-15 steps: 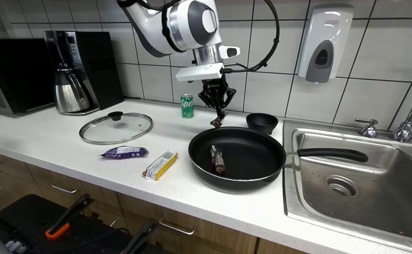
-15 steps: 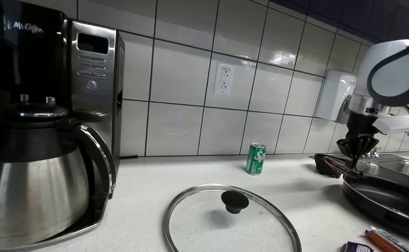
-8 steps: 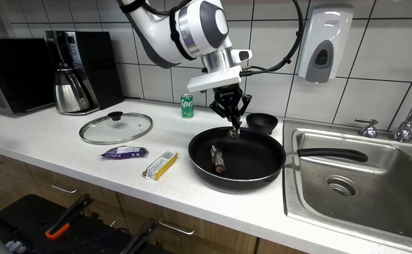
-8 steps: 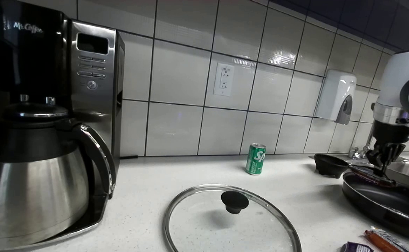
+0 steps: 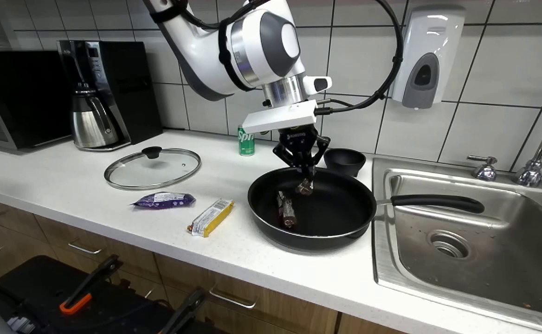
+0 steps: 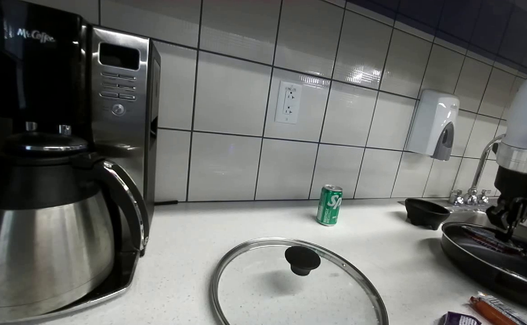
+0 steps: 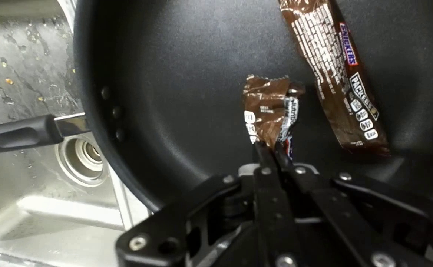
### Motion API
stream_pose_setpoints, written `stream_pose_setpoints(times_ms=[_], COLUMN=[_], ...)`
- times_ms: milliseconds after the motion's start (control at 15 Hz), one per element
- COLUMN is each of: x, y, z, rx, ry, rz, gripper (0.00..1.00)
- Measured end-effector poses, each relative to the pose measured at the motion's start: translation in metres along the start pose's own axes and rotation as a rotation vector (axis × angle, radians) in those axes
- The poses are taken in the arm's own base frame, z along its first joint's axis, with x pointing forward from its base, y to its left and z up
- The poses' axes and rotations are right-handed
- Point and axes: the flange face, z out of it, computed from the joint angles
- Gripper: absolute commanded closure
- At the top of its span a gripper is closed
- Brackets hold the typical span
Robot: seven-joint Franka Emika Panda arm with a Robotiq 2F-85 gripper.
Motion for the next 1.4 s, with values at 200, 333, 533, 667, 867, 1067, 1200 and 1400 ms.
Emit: stream_pose_setpoints(times_ms=[200,333,533,667,867,1067,1200,1400], x=[-0.011,-0.019,-0.029,-0.033,-0.033,-0.029,-0.024,-0.017], y=[-0.002,-0.001,-0.001,-0.002,-0.001,0.004,0.008,0.002], z=[0.000,0.002,0.009,0.012,0.011,-0.002,-0.019,-0.045], rx=[0.005,0.001,0.002,0.006,0.012,0.040,0.062,0.100], ry=[-0.009,-0.019,-0.040,-0.050,-0.049,-0.020,0.018,0.068], rz=[-0.002,-0.009,-0.015,-0.014,0.000,0.056,0.097,0.143], gripper=[0.99,0.99,0.76,0.64,0.42,0.19,0.05,0.00])
